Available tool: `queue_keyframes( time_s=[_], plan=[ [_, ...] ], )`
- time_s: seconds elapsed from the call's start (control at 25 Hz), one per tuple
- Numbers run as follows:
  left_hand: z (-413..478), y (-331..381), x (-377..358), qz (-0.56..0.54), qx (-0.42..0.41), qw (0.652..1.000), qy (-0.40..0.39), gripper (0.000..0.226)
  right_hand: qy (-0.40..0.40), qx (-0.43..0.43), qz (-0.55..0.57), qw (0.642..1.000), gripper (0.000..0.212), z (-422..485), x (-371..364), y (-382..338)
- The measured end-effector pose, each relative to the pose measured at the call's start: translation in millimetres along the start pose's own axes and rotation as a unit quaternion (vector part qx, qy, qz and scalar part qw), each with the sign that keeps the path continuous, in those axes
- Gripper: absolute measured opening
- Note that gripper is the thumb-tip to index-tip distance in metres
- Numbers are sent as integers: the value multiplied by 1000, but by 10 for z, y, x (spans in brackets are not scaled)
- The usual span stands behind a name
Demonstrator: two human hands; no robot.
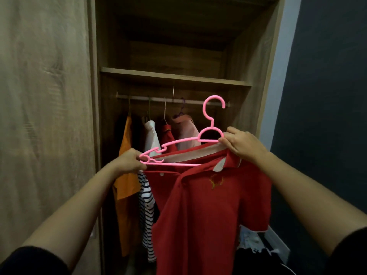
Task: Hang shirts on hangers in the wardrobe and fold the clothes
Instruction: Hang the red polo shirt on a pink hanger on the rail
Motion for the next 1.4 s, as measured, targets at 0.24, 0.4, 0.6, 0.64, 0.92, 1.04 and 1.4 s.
queue_keyframes(
  time_s=[0.24, 0.4, 0.6, 0.64, 0.92, 1.04, 1.4],
  plan=[
    [17, 45, 348, -8, 1, 1000, 18, 42, -4, 24, 13, 1000, 81, -5, -49, -7],
    [-45, 231, 516, 38, -1, 993, 113, 27, -8, 16, 12, 1000, 66, -9, -106, -60],
    [-206, 469, 605, 190, 4, 905, 381, 18, 8, -27, -61, 998, 46, 227, -176, -559],
    [-230, 556, 558, 205, -18, 890, 406, 19, -12, -43, -52, 998, 41, 278, -232, -635],
    [-599, 1302, -285, 302, -361, 803, 365, 18, 30, -111, 85, 990, 28, 350, -199, -408],
    [-502, 1190, -272, 305, -372, 825, 296, 35, 33, -75, 105, 991, 28, 323, -158, -377],
    [40, 802, 329, 146, -230, 937, 218, 57, 60, -86, 227, 968, 39, 206, -98, -118]
  ],
)
Point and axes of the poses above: each hand's wrist, its own z-axis towards the middle knuckle, its own x-axis out of the back of the hand, y = z × x, the point moved 9 cm from there along z, towards the middle knuckle, and after that the axes turned 3 degrees about z, right-handed, at the moved point
